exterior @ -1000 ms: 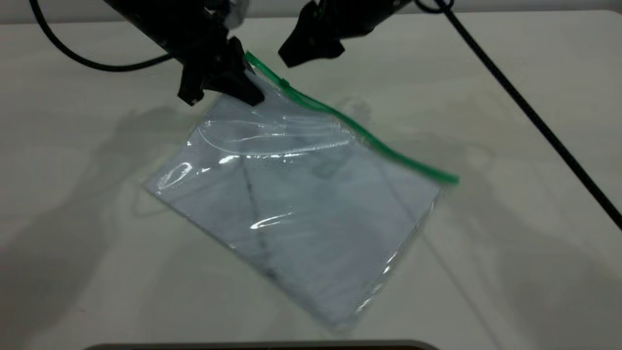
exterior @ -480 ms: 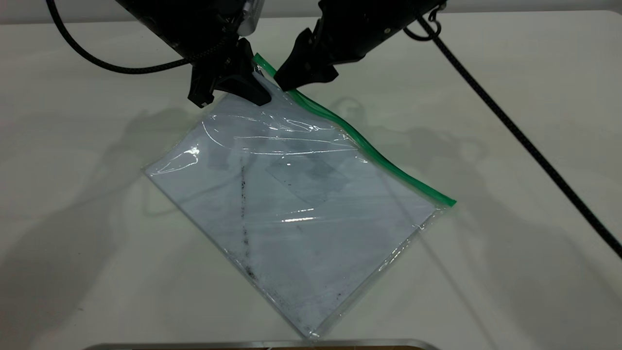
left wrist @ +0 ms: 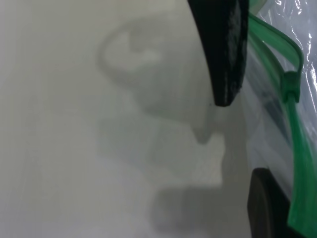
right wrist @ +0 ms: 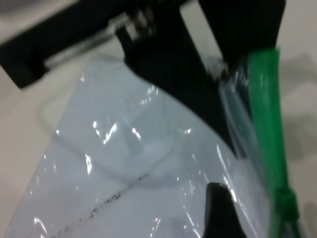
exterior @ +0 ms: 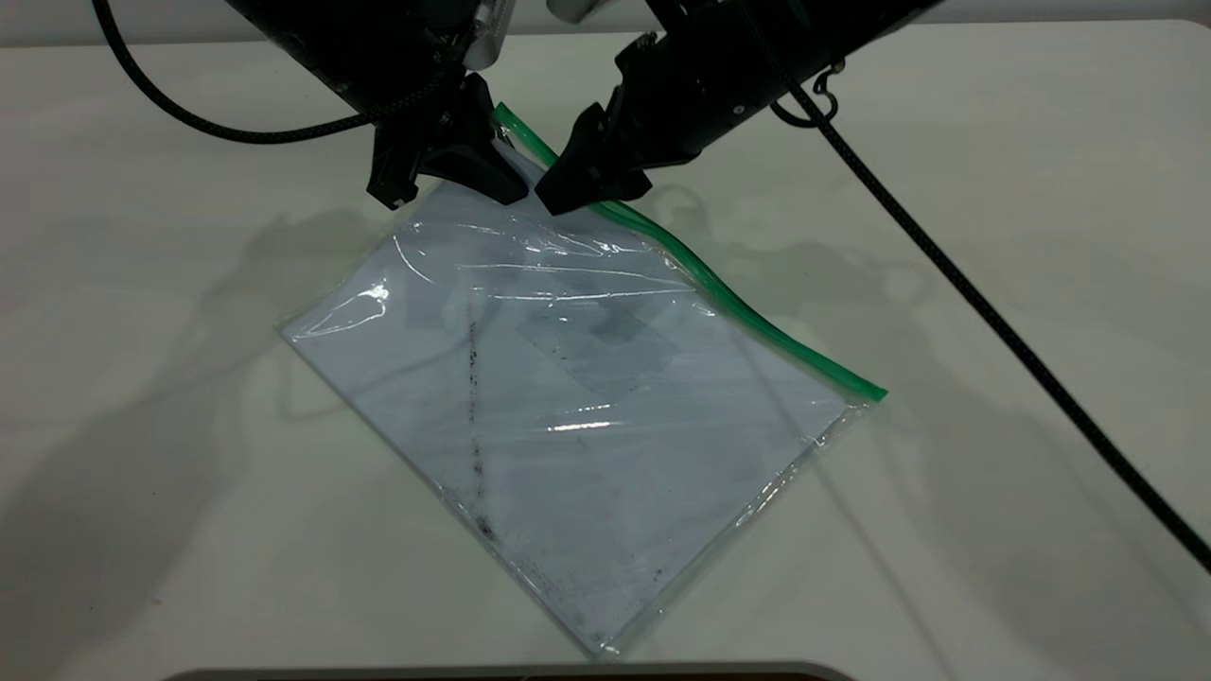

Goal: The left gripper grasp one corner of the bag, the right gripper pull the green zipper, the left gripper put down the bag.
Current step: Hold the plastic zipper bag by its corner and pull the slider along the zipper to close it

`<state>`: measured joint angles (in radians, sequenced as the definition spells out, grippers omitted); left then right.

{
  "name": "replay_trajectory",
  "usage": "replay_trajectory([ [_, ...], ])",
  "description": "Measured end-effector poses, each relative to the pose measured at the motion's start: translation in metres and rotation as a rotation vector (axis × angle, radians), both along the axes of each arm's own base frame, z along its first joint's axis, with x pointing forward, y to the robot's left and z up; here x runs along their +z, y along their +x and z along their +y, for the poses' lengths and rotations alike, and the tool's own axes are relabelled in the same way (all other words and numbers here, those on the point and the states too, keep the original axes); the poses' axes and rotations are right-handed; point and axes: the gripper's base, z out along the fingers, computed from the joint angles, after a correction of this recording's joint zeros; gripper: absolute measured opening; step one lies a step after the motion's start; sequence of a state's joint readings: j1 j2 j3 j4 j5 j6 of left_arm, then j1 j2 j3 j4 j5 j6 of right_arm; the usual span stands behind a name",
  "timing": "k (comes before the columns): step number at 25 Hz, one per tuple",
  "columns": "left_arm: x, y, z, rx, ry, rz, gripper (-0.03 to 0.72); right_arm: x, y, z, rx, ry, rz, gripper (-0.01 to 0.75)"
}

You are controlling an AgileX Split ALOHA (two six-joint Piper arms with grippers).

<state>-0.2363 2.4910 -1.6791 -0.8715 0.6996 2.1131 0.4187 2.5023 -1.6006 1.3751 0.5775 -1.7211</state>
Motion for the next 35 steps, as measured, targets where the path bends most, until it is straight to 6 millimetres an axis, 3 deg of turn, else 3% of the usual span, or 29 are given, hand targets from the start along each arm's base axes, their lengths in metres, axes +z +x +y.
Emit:
replay_trajectory([
  [8,-0.0002,0.001,0.0003,0.007,0.004,-0.008,0.053,0.0012,-0.0001,0.0012,-0.011,0.023,0.012,0.412],
  [21,-0.0003,0.0012,0.0005,0.009,0.006,-0.009,0.052,0.003,0.0014,0.0023,-0.045,0.055,0.024,0.358],
  [24,-0.0003,0.0013,0.0005,0.01,0.006,-0.01,0.053,0.003,0.0014,0.0023,-0.039,0.053,0.017,0.294],
  [31,-0.0001,0.0018,0.0003,0.016,0.003,-0.012,0.053,0.0029,0.0016,0.0022,-0.022,0.045,-0.003,0.06],
  [35,0.0004,0.0029,-0.0002,0.032,-0.005,-0.017,0.053,0.0029,0.0018,0.0021,-0.013,0.039,-0.015,0.037],
])
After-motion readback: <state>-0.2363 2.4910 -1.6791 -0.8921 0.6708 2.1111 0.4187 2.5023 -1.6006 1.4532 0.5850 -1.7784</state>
